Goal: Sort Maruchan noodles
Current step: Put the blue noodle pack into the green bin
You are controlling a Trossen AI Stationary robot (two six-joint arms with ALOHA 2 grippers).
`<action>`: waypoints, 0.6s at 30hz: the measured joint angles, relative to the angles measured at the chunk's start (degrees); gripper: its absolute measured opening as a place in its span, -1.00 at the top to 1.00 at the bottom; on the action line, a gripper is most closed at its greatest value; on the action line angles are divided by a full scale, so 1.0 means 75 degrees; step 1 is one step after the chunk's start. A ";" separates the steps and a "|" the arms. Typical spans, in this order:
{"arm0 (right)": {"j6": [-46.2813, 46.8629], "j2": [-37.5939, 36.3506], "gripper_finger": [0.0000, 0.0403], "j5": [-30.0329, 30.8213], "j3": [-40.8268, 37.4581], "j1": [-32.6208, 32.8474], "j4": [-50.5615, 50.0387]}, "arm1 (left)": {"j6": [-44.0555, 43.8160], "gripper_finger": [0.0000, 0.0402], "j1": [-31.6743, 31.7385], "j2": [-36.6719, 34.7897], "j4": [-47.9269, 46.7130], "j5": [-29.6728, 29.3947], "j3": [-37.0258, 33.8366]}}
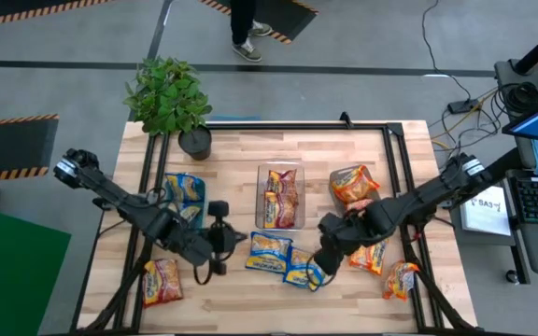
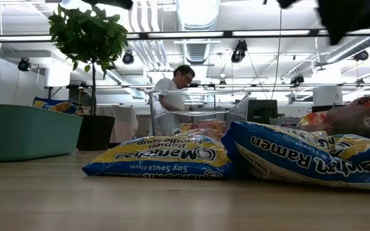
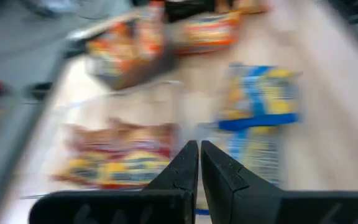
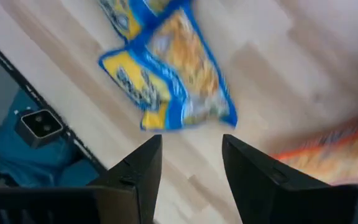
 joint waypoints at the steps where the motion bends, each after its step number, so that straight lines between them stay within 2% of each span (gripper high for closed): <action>1: 0.0328 0.0000 0.22 -0.0034 -0.0065 0.0120 0.0025 | -0.0212 0.99 -0.0072 0.0000 -0.0001 0.0251 -0.0003; 4: 0.0817 0.0000 0.21 0.0024 -0.0277 0.0448 0.0058 | -0.0782 0.99 -0.0302 0.0081 0.0034 0.0433 -0.0003; 8: 0.0980 0.0041 0.22 0.0613 -0.0605 0.0785 0.0240 | -0.1020 0.99 -0.0560 0.0389 0.0055 0.0433 -0.0003; 15: -0.0027 0.0594 0.31 0.0841 -0.1075 0.0927 0.1089 | -0.1026 0.99 -0.0687 0.1091 0.0586 0.0433 -0.0009; 18: -0.0044 0.1015 0.37 0.0831 -0.1073 0.0928 0.1305 | -0.1025 0.99 -0.0688 0.1373 0.1038 0.0441 -0.0009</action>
